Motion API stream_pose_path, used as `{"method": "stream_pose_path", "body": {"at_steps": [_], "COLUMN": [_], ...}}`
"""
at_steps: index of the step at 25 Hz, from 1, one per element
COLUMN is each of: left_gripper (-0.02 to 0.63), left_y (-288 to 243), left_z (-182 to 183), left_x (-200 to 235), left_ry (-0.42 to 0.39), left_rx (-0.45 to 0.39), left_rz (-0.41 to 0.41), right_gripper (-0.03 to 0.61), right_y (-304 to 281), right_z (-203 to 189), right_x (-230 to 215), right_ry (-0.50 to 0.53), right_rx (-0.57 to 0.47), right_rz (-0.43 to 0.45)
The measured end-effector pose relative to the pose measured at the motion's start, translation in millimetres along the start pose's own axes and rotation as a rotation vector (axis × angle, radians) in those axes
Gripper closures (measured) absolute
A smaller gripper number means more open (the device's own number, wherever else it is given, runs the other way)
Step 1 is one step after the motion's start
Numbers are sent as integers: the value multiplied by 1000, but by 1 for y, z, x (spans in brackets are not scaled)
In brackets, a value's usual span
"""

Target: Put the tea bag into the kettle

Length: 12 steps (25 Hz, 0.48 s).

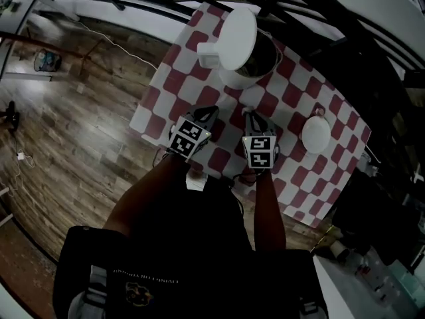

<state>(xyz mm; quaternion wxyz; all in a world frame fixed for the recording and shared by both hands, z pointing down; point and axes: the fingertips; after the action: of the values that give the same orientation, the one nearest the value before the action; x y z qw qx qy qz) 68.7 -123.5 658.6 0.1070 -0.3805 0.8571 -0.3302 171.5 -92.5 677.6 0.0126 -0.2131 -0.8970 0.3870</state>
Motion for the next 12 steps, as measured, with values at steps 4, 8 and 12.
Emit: {"method": "stream_pose_path", "body": {"at_steps": [4, 8, 12], "left_gripper": [611, 611, 611], "left_y": [15, 30, 45], "left_z": [-6, -9, -9], "left_x": [30, 57, 78], "left_ry": [46, 78, 97], "left_rx": [-15, -30, -47], "left_rz": [51, 87, 123], "right_gripper": [537, 537, 537], "right_y": [-20, -33, -41], "right_z": [18, 36, 51], "right_x": [22, 44, 61], "right_ry": [57, 98, 142], "right_rx": [19, 22, 28], "right_rz": [42, 74, 97]}}
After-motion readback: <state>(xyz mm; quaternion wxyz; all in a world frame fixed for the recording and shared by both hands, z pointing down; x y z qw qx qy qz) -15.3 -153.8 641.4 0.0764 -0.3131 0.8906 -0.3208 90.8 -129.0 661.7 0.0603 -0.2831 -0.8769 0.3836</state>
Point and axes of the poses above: the fingertips, and each gripper's own axes: y backward along the fingers, x to its left, z out of its top, and after that the axes turned 15 degrees about z, right-handed
